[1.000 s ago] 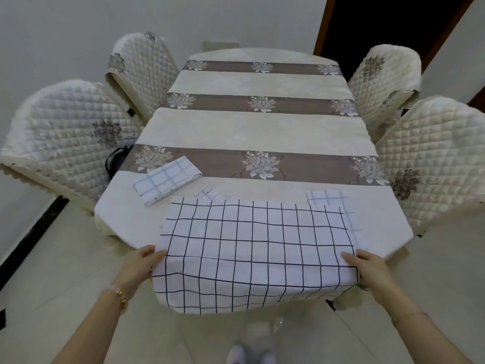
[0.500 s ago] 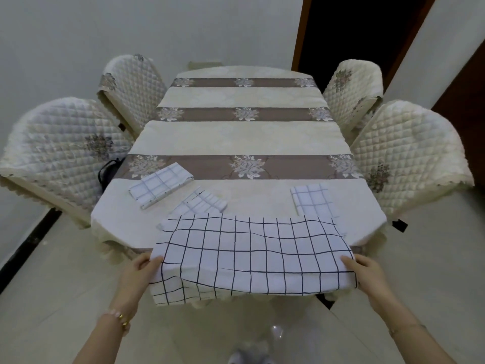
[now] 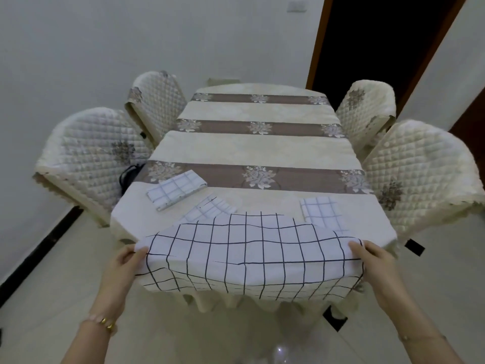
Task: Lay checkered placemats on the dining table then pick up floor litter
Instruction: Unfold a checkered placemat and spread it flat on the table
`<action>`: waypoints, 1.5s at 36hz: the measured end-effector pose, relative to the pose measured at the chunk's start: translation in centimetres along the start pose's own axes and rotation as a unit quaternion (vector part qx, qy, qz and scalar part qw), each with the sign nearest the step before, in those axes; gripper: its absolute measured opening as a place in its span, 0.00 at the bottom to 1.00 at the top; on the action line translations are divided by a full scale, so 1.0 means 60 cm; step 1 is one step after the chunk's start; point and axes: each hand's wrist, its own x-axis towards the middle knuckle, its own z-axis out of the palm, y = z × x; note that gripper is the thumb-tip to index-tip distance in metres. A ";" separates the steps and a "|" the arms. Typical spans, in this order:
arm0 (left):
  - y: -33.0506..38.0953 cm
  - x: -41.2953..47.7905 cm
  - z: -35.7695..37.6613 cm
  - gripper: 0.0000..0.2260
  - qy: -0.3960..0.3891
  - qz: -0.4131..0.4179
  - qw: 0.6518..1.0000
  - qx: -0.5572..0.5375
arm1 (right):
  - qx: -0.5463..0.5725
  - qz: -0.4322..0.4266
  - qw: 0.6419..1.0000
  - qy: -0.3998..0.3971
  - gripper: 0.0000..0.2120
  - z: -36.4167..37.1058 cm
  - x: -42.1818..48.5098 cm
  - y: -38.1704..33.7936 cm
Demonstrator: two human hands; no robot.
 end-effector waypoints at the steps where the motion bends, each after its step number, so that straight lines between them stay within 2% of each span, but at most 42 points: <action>1: 0.000 -0.005 -0.008 0.03 0.006 -0.002 1.000 0.000 | 0.003 -0.002 1.000 -0.007 0.09 0.006 -0.001 -0.006; 10: -0.053 -0.091 -0.098 0.08 0.130 -0.025 0.991 0.000 | -0.020 0.000 0.990 -0.141 0.09 0.096 -0.001 -0.031; 13: -0.091 -0.136 -0.131 0.05 0.174 -0.042 0.984 -0.007 | -0.042 -0.003 0.982 -0.187 0.09 0.139 -0.004 -0.024; 19: -0.181 -0.239 -0.206 0.05 0.243 -0.095 0.965 -0.006 | -0.095 0.023 0.952 -0.289 0.14 0.221 -0.021 0.001; 24: -0.239 -0.301 -0.260 0.07 0.298 -0.137 0.945 -0.007 | -0.152 0.018 0.927 -0.344 0.15 0.293 -0.047 0.015; 37: -0.273 -0.306 -0.414 0.07 0.406 -0.159 0.899 -0.049 | -0.207 -0.018 0.879 -0.430 0.11 0.569 -0.149 -0.013; 45: -0.252 -0.266 -0.563 0.06 0.408 -0.144 0.901 -0.042 | -0.188 -0.078 0.876 -0.437 0.09 0.775 -0.228 -0.084; 54: -0.240 -0.181 -0.708 0.05 0.477 -0.106 0.872 -0.034 | -0.144 -0.041 0.855 -0.496 0.12 0.949 -0.246 -0.119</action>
